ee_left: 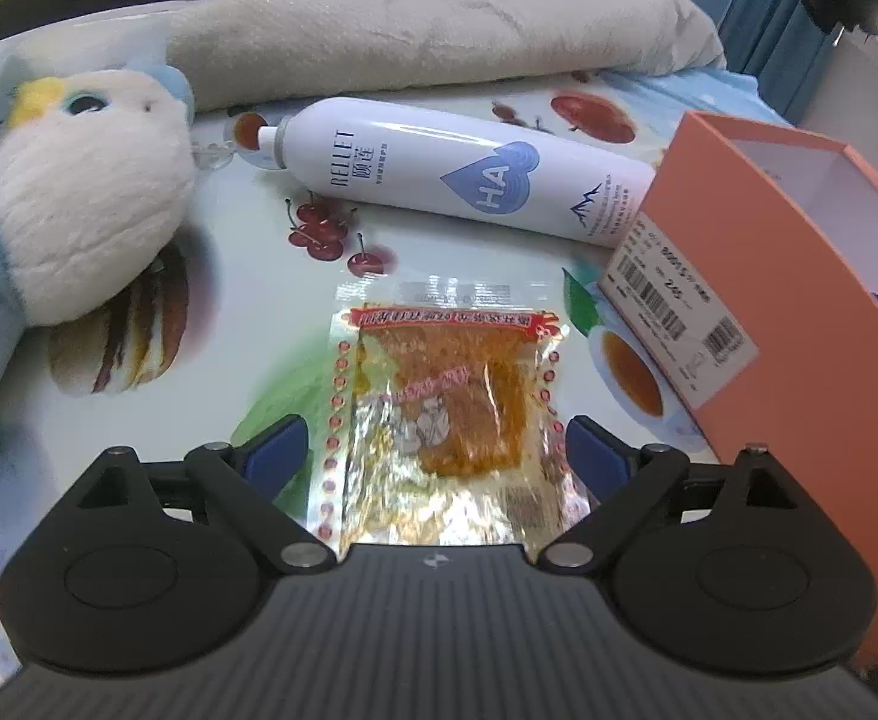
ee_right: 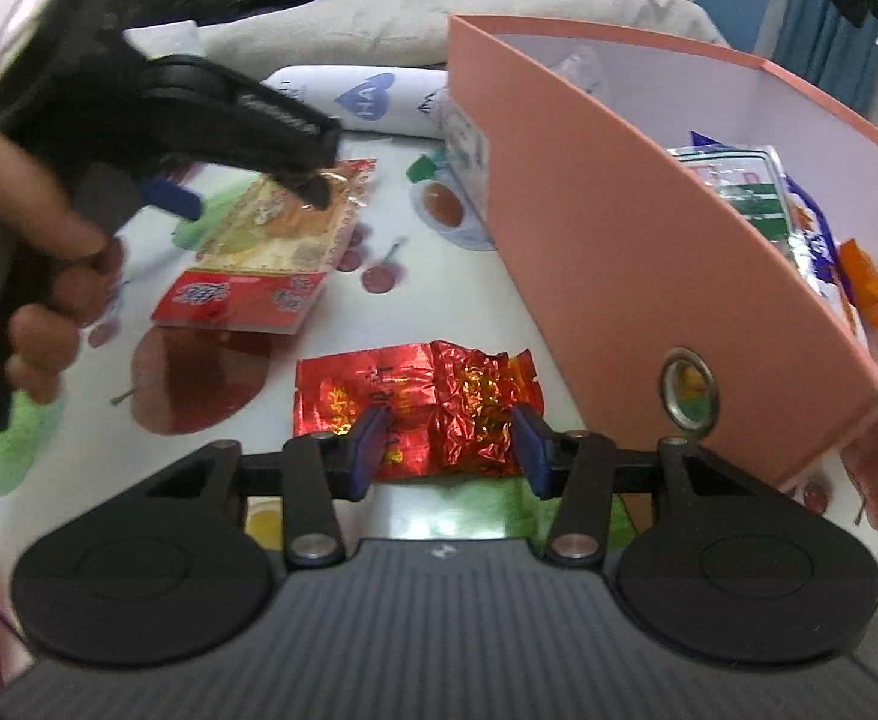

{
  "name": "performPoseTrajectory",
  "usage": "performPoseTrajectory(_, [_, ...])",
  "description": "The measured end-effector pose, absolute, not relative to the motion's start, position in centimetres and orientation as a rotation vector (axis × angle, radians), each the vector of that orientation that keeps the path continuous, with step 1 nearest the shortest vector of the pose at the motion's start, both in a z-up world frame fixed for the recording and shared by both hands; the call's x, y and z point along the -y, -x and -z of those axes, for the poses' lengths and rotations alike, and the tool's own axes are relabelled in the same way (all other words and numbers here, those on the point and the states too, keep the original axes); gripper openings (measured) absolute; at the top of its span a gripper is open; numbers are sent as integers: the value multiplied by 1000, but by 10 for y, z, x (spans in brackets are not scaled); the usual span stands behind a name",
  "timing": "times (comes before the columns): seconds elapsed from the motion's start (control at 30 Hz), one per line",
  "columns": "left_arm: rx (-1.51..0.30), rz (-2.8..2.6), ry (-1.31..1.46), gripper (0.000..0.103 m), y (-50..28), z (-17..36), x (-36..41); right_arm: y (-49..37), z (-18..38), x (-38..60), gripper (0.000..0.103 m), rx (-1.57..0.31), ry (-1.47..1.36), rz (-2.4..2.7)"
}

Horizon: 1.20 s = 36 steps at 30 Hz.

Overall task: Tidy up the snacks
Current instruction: 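Grasp the red-label clear packet with the left gripper while the right gripper grasps the red foil candy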

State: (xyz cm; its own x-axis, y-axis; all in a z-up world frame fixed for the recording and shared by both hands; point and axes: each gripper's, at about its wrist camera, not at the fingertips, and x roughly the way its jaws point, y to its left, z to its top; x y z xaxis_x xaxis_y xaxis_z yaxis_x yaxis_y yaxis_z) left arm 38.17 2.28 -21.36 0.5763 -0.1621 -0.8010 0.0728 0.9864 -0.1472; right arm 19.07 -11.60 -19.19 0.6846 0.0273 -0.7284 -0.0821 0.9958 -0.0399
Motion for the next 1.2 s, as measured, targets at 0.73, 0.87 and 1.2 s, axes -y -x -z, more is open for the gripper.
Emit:
performPoseTrajectory(0.73, [-927, 200, -88, 59, -406, 223, 9, -205, 198, 109, 55, -829, 82, -5])
performPoseTrajectory(0.87, [-930, 193, -63, 52, -400, 220, 3, -205, 199, 115, 54, -834, 63, -44])
performPoseTrajectory(1.2, [-948, 128, 43, 45, -359, 212, -18, -198, 188, 119, 37, -823, 66, -91])
